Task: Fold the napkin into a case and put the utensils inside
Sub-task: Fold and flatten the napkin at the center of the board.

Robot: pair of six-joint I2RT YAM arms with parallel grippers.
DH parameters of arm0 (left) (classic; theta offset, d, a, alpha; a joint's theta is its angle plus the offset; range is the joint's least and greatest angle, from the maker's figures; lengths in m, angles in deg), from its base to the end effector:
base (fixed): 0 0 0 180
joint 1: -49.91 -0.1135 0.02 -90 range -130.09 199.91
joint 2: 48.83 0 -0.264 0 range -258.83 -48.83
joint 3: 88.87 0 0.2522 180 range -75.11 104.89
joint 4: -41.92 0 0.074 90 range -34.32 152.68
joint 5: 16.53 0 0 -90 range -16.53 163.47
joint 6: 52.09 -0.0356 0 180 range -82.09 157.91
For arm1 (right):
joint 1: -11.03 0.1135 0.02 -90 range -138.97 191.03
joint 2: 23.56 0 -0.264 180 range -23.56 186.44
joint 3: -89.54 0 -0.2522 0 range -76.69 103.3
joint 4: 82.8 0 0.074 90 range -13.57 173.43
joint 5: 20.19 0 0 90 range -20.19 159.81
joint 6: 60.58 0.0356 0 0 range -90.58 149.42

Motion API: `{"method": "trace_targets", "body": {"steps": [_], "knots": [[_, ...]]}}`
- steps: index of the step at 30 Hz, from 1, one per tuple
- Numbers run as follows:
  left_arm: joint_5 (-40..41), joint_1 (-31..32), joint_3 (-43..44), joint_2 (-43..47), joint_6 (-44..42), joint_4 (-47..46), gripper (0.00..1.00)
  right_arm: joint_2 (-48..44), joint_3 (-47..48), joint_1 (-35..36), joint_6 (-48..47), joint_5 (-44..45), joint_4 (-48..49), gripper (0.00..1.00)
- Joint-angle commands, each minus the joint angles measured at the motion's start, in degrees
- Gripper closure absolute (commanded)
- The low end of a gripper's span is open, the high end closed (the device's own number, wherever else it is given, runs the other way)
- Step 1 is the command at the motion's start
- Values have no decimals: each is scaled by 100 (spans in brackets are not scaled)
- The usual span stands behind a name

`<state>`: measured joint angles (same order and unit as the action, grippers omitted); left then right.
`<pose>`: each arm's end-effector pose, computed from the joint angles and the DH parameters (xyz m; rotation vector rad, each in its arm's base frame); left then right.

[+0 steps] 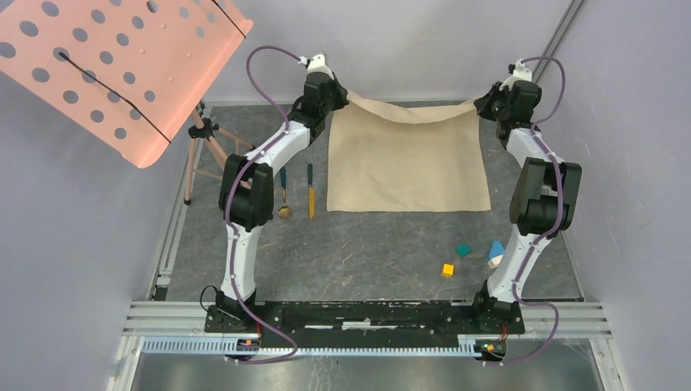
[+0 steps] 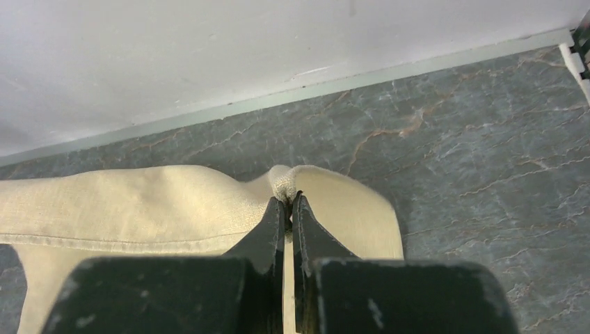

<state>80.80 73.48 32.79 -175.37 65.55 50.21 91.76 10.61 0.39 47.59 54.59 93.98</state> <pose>0.4921 -0.2097 0.2792 -0.1576 1.8226 -0.5206 0.4742 -0.0796 0.2575 0.2876 1.8564 0.3393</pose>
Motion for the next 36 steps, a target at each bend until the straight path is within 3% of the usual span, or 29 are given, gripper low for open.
{"method": "trace_targets", "body": {"steps": [1, 4, 7, 10, 14, 17, 23, 36], "knots": [[-418, -56, -103, 19, 241, -742, 98, -203, -291, -61, -43, -168, 320, 100], [-883, -131, -416, 124, 443, -598, 98, -313, -523, -116, -206, -162, 45, 99], [-1328, -118, -937, 468, 681, -341, 98, -515, -611, -266, -353, 54, -835, 99], [-1529, -108, -1312, 777, 976, 689, 98, -948, -1123, -411, -487, 126, -1698, 100], [-1970, -108, -1931, 1216, 1078, 1707, 98, -2019, -2782, -484, -410, 571, -1374, 100], [-2178, -99, -2538, 1532, 1173, 1854, 98, -2570, -3597, -487, -398, 728, -1096, 99], [-2069, 3, -3396, 2048, 1223, 2100, 98, -2807, -3966, -485, -557, 761, -1348, 100], [-2082, 266, -4001, 2579, 1054, 2413, 98, -3245, -4521, -488, -640, 1139, -1444, 100]]}}
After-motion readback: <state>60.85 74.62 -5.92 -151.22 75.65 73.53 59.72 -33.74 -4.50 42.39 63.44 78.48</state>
